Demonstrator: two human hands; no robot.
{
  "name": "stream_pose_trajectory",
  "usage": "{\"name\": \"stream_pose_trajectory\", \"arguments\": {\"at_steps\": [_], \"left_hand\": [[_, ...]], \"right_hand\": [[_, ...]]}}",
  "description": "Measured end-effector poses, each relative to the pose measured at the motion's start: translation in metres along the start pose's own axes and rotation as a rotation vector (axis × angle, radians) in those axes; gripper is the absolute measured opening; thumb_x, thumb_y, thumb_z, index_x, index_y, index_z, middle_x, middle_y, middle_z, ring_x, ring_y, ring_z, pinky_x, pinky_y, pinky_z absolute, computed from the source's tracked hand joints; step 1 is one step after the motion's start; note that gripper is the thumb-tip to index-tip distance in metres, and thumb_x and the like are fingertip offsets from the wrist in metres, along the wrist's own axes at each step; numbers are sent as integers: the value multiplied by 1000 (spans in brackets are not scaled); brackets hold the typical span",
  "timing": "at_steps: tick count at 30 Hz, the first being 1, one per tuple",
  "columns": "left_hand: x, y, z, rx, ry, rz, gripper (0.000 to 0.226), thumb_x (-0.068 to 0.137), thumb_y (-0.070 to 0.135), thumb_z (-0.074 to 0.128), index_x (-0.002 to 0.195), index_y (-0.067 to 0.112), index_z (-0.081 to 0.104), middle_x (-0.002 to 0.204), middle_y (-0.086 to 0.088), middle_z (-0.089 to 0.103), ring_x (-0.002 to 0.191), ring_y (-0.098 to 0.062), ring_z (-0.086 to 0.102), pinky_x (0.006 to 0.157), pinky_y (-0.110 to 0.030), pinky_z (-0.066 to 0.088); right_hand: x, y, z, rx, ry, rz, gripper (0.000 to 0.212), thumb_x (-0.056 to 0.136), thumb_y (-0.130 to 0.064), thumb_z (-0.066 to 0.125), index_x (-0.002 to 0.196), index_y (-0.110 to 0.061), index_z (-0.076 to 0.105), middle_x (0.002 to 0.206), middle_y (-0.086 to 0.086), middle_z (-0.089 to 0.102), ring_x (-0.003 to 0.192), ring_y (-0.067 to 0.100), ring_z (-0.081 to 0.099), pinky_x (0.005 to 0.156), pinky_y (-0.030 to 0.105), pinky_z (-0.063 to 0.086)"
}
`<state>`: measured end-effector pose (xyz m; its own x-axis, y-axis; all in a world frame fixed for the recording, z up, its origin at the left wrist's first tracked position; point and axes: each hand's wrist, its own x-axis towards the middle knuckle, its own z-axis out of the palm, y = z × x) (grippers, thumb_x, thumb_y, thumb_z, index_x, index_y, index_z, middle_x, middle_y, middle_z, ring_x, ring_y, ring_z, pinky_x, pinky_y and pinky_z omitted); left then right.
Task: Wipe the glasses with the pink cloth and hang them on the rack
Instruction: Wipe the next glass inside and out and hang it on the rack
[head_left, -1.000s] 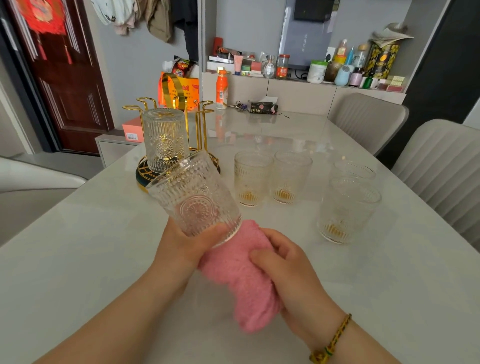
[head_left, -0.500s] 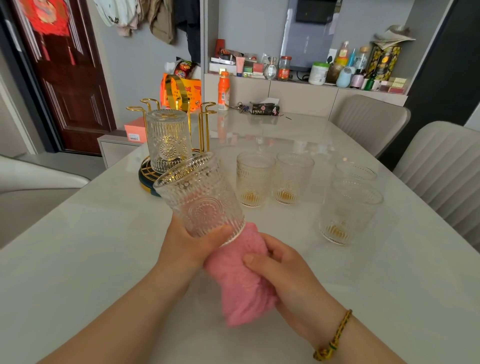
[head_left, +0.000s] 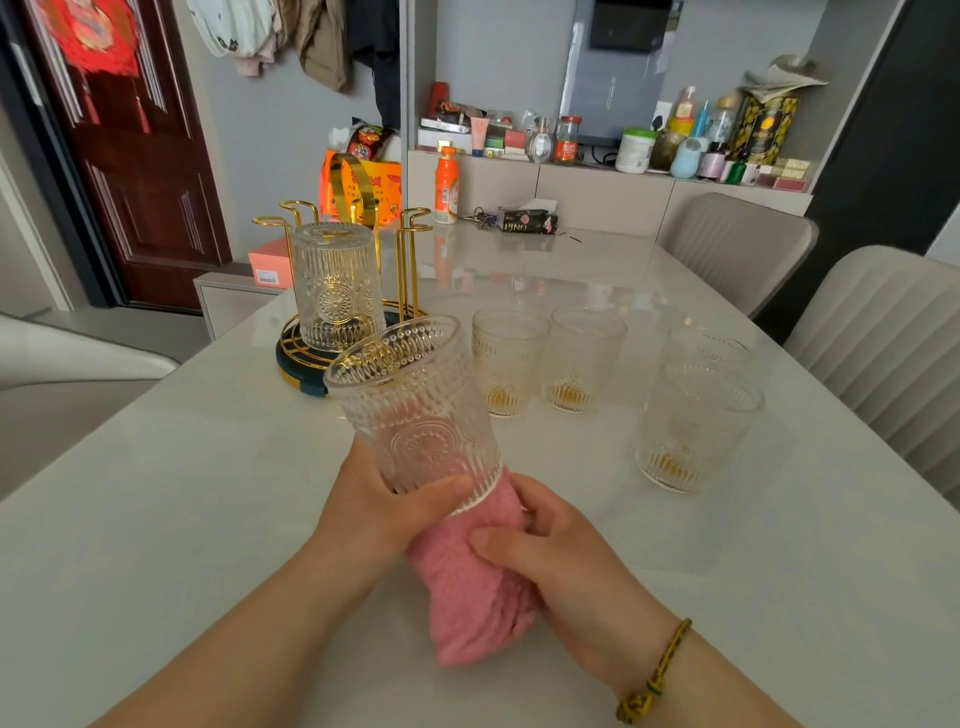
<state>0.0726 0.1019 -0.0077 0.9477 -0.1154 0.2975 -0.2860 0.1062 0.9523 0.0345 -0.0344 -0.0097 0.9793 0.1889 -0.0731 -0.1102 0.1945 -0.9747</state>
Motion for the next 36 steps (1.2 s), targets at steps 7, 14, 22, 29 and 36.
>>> {"name": "stream_pose_trajectory", "arguments": {"at_steps": [7, 14, 22, 29, 36], "left_hand": [[0, 3, -8, 100, 19, 8, 72, 27, 40, 70, 96, 23, 56, 76, 19, 71, 74, 9, 65, 58, -4, 46], [-5, 8, -8, 378, -70, 13, 79, 24, 48, 70, 98, 45, 42, 98, 24, 54, 84, 29, 47, 62, 6, 37], [-8, 7, -5, 562, -186, -13, 79, 44, 29, 86, 94, 55, 31, 97, 35, 39, 88, 25, 41, 62, 1, 38], [-6, 10, -11, 557, -163, 16, 78, 36, 33, 74, 98, 52, 30, 99, 36, 37, 86, 25, 42, 61, 5, 35], [-9, 3, -10, 737, -297, 132, 74, 40, 43, 74, 97, 59, 30, 103, 43, 32, 100, 29, 30, 71, 7, 31]], "right_hand": [[1, -15, -20, 0, 197, -8, 38, 71, 5, 65, 104, -12, 59, 83, 4, 70, 72, 12, 67, 64, 20, 55], [2, -32, -38, 244, 374, -191, 27, 79, 13, 48, 91, -7, 60, 79, 3, 67, 62, 5, 65, 61, 15, 53], [-7, -41, -34, 166, 312, -419, 37, 79, 13, 46, 87, -20, 61, 68, -12, 68, 62, 3, 62, 54, 16, 48], [-6, -35, -33, -105, 122, -423, 33, 52, -12, 55, 71, -32, 73, 103, -18, 66, 95, -3, 61, 70, 17, 51], [-4, -29, -30, -263, 353, -325, 34, 55, -42, 72, 82, -35, 53, 87, -13, 58, 67, -5, 57, 62, 17, 47]]}}
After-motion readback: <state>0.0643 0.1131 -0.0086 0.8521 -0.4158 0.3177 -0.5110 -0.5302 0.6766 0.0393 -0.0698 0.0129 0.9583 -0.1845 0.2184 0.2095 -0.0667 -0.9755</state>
